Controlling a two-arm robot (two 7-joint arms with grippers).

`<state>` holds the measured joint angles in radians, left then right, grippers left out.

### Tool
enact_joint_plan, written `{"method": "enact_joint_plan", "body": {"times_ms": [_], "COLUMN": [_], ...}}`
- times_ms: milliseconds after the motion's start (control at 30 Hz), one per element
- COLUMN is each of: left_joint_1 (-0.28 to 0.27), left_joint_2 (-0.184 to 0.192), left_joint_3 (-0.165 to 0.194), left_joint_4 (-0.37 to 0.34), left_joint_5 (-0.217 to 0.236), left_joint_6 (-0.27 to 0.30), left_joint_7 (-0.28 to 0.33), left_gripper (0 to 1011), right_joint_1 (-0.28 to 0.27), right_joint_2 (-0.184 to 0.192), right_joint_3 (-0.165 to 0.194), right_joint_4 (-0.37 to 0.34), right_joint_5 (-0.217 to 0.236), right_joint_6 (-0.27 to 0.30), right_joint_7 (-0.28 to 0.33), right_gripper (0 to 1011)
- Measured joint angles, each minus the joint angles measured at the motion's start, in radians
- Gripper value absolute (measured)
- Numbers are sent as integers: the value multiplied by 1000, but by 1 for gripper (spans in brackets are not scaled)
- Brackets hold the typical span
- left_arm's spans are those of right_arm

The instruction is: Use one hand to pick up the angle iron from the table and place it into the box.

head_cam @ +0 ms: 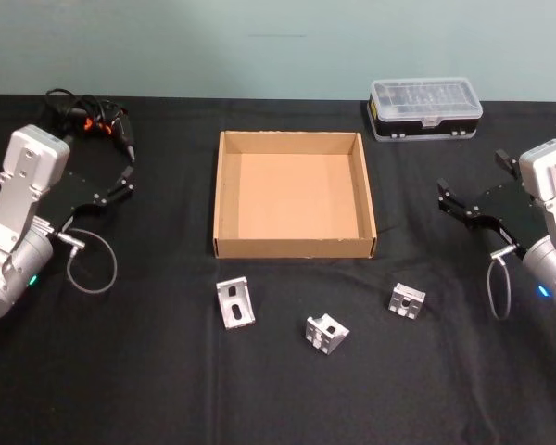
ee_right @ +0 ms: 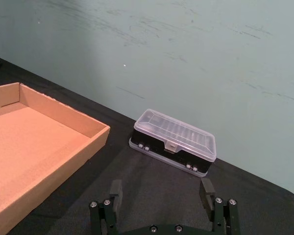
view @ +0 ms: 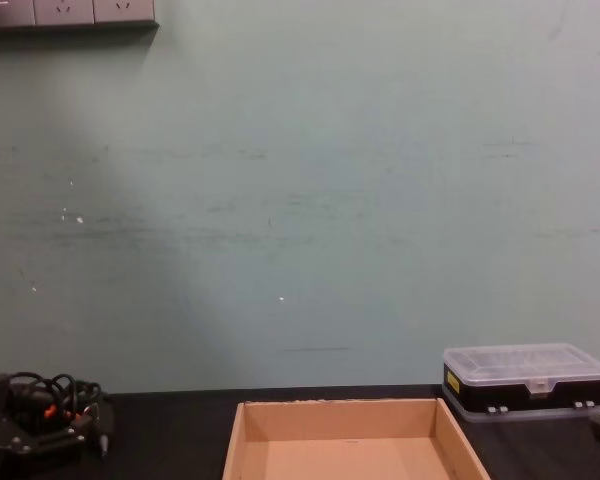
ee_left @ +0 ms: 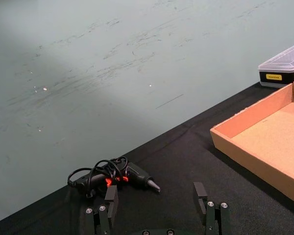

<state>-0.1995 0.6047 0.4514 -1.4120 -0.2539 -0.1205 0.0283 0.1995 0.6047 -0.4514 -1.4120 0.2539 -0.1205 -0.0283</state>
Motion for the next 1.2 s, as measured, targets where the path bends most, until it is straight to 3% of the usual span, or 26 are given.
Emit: {"method": "enact_joint_plan", "body": {"times_ms": [667, 833, 967, 1133, 1200], "left_joint_1": [0, 0, 0, 0, 0], "left_joint_2": [0, 0, 0, 0, 0], "left_joint_3": [0, 0, 0, 0, 0], "left_joint_4": [0, 0, 0, 0, 0], "left_joint_5": [0, 0, 0, 0, 0], "left_joint_6": [0, 0, 0, 0, 0], "left_joint_7": [0, 0, 0, 0, 0], "left_gripper": [1000, 1000, 1000, 1000, 1000], "right_joint_1": [-1, -13, -42, -90, -118], "right_joint_2": [-5, -2, 22, 71, 108], "right_joint_3": [12, 38, 69, 103, 116], "right_joint_4": [-4, -34, -86, -153, -187], "right_joint_5": [7, 37, 89, 157, 196], "right_joint_6": [-7, -11, -1, 19, 32], "right_joint_7": [13, 52, 111, 202, 268], "right_gripper": [1004, 1004, 1004, 1004, 1004]}}
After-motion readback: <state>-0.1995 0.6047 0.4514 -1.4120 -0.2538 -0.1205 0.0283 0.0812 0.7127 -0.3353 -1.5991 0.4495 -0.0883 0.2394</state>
